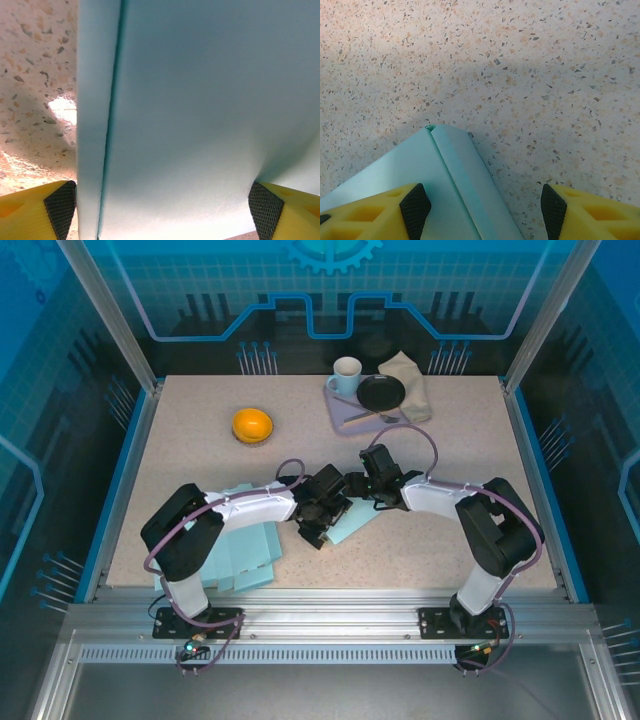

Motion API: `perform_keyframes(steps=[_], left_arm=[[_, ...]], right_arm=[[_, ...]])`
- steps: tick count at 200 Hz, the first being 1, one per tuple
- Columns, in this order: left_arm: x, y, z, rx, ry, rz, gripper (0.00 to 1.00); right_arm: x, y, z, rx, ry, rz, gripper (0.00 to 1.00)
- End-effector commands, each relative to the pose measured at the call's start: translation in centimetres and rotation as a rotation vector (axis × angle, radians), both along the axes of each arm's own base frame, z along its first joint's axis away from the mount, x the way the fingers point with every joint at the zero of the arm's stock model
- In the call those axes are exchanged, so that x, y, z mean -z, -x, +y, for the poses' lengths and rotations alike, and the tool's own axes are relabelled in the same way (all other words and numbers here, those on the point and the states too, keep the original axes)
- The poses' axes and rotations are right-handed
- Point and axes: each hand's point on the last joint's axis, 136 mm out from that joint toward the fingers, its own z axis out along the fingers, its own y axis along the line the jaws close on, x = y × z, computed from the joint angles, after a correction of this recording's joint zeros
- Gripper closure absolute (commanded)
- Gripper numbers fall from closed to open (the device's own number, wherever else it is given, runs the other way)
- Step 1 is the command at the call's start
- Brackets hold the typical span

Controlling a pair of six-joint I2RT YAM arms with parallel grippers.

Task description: Fold the paper box

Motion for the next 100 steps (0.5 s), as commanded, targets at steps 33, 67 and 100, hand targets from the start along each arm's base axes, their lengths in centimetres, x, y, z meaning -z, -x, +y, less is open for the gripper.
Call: perform_keyframes(steps=[33,67,100], left_arm=[[1.0,-2.3,0.4,-0.056,-0.012,-0.051,0.13],[1.6,-2.3,2.0,0.01,-0.09,-0.026,0.17],[3.1,-1.7,3.9,0.079,-0.163,0.023,0.18]], right_arm=[[7.1,7.8,-2.7,-0.051,0.164,0.304,0.35],[7.2,7.9,-2.9,-0.06,0.175,0.302,0.35],[6.6,7.7,-2.8,-0.085,0.18,0.291,0.34]])
